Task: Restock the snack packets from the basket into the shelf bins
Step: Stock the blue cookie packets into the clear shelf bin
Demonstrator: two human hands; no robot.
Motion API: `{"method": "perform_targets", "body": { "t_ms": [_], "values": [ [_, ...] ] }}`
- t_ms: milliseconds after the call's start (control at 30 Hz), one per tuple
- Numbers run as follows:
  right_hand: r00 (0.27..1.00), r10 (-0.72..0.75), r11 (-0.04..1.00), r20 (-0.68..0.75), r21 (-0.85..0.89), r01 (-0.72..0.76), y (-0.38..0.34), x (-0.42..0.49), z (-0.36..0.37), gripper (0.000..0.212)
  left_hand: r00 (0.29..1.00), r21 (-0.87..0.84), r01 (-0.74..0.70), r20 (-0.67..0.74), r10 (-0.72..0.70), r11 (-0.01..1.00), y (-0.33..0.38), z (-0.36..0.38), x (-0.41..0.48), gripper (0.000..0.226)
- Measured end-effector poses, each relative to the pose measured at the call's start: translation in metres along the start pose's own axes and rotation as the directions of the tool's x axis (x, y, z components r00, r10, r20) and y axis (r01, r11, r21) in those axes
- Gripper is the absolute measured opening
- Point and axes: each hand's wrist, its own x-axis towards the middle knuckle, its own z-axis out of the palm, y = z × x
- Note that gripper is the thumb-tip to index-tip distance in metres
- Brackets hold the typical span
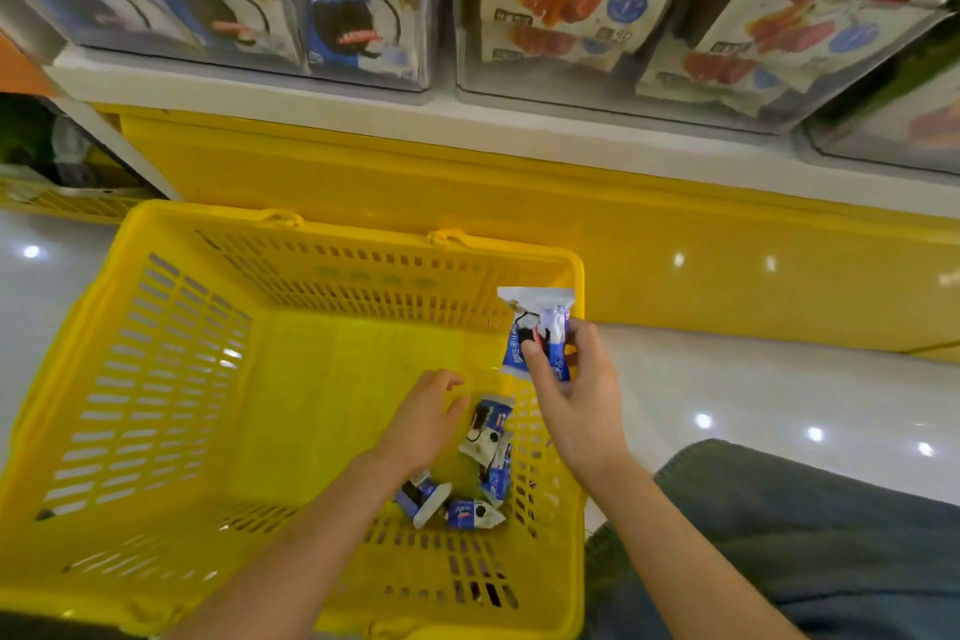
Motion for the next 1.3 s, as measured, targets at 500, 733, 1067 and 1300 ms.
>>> {"method": "perform_targets", "body": {
  "t_ms": [500,733,1067,1300],
  "values": [
    [0.998,-0.050,0.997,-0.038,-0.061,0.048,0.008,0.005,0.005,0.039,0.884,-0.293,0.405,0.367,-0.290,0.866,-0.018,0.066,0.037,0.018],
    [0.993,-0.098,0.986,-0.071,-0.143,0.088,0.014,0.008,0.005,0.033,0.882,-0.396,0.471,0.244,-0.404,0.788,-0.015,0.042,0.028,0.055],
    [0.987,-0.152,0.975,-0.045,-0.172,0.142,0.007,0.004,0.004,0.025,0.955,-0.744,0.275,0.141,-0.259,0.609,0.015,-0.021,-0.012,0.028],
    [0.982,0.163,0.929,0.090,0.321,-0.184,-0.035,-0.010,0.012,0.015,0.978,-0.745,0.151,0.014,-0.210,0.649,0.044,-0.059,-0.045,0.007]
  ]
}}
